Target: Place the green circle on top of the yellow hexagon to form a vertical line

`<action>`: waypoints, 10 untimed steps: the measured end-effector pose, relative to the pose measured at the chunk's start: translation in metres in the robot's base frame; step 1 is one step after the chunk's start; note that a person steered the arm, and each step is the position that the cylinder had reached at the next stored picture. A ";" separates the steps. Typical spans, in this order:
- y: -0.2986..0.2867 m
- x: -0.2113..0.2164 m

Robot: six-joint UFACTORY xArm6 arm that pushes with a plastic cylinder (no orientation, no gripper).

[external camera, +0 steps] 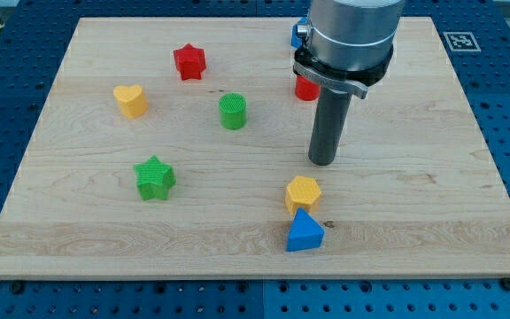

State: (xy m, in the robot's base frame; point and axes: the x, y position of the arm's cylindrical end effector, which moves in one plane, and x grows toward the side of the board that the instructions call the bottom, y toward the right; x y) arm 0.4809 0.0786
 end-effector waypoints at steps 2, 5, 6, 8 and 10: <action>-0.023 0.005; -0.027 0.021; -0.027 0.021; -0.085 0.006; -0.145 -0.053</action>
State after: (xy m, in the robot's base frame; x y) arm 0.4277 -0.0663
